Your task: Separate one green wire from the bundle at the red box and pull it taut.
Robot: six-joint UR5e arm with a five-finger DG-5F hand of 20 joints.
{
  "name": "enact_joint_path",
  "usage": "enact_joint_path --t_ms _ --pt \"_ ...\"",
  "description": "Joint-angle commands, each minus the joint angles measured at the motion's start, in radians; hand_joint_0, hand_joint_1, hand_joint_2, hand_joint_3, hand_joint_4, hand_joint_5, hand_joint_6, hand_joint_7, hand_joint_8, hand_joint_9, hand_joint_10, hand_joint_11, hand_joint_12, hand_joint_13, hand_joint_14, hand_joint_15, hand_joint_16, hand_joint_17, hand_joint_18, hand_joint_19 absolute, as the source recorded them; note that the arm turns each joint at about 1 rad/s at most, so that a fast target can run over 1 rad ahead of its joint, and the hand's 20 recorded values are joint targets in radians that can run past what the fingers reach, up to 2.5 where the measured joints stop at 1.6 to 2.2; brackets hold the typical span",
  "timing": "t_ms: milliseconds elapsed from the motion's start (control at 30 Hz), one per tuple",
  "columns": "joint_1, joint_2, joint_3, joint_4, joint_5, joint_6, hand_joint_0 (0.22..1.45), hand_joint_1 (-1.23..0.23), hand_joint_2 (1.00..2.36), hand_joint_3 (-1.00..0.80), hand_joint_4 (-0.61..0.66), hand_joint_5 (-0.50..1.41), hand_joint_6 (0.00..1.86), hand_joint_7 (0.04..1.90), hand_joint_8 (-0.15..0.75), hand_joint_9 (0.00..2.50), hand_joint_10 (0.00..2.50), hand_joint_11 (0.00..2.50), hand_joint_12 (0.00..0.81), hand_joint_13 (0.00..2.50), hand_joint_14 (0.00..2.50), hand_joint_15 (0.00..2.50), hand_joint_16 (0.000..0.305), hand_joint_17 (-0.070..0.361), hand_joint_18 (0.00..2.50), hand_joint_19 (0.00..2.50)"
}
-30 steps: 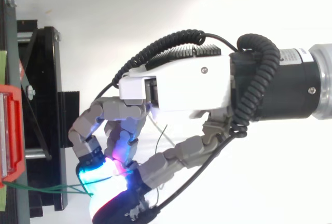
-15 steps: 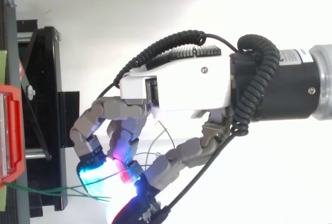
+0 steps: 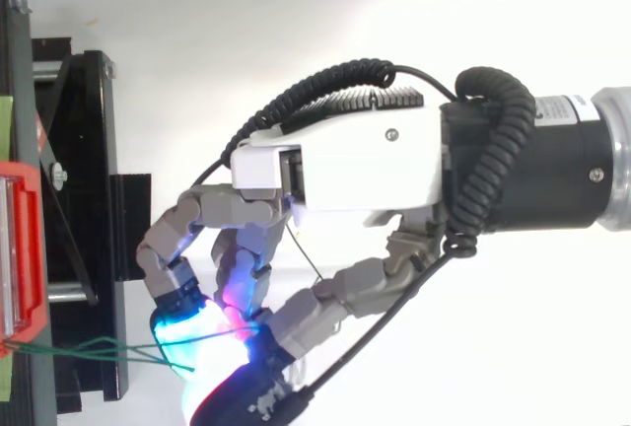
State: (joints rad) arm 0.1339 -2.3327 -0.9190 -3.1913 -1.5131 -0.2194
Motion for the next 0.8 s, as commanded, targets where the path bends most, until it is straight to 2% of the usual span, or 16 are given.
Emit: enact_joint_path --t_ms 0,100,233,300,367,467,567,633,700,767 --pt "0.000 0.010 0.000 -0.013 0.002 -0.003 0.60 -0.61 1.00 -0.47 0.15 -0.15 0.87 1.19 0.334 1.21 0.03 1.13 0.436 0.89 0.02 0.56 0.059 0.133 0.74 0.43" --pt "0.000 0.027 0.000 -0.033 0.005 -0.006 0.60 -0.67 1.02 -0.33 0.16 -0.15 0.86 1.23 0.330 1.19 0.03 1.14 0.441 0.90 0.02 0.57 0.060 0.136 0.74 0.43" --pt "0.000 0.041 0.002 -0.058 0.014 -0.008 0.62 -0.76 1.02 -0.25 0.15 -0.17 0.88 1.23 0.330 1.14 0.03 1.14 0.441 0.88 0.02 0.57 0.061 0.137 0.73 0.44" --pt "0.000 0.049 0.000 -0.072 0.017 -0.009 0.64 -0.80 1.02 -0.26 0.13 -0.18 0.88 1.20 0.329 1.12 0.03 1.13 0.438 0.85 0.02 0.56 0.061 0.138 0.72 0.42" --pt "0.001 0.049 0.003 -0.075 0.017 -0.009 0.68 -0.89 1.02 -0.34 0.13 -0.18 0.89 1.19 0.324 1.09 0.03 1.12 0.437 0.84 0.02 0.56 0.061 0.138 0.71 0.41" --pt "0.000 0.049 0.005 -0.075 0.017 -0.009 0.74 -0.93 1.00 -0.47 0.13 -0.18 0.89 1.16 0.327 1.09 0.03 1.14 0.430 0.83 0.02 0.55 0.060 0.134 0.70 0.38" --pt "0.000 0.049 0.009 -0.076 0.014 -0.009 0.75 -0.95 1.00 -0.50 0.14 -0.18 0.89 1.17 0.330 1.10 0.03 1.15 0.428 0.83 0.02 0.54 0.059 0.133 0.70 0.37" --pt "-0.002 0.049 0.012 -0.079 0.014 -0.009 0.70 -0.94 1.00 -0.50 0.15 -0.17 0.89 1.19 0.324 1.12 0.03 1.16 0.424 0.83 0.02 0.55 0.059 0.132 0.70 0.38" --pt "-0.004 0.049 0.019 -0.085 0.014 -0.009 0.65 -0.89 1.00 -0.50 0.16 -0.16 0.89 1.17 0.331 1.13 0.03 1.15 0.421 0.83 0.02 0.55 0.059 0.132 0.70 0.39" --pt "-0.005 0.049 0.022 -0.102 0.014 -0.012 0.57 -0.78 1.00 -0.50 0.16 -0.16 0.88 1.17 0.339 1.17 0.03 1.15 0.436 0.86 0.02 0.56 0.060 0.135 0.71 0.41"
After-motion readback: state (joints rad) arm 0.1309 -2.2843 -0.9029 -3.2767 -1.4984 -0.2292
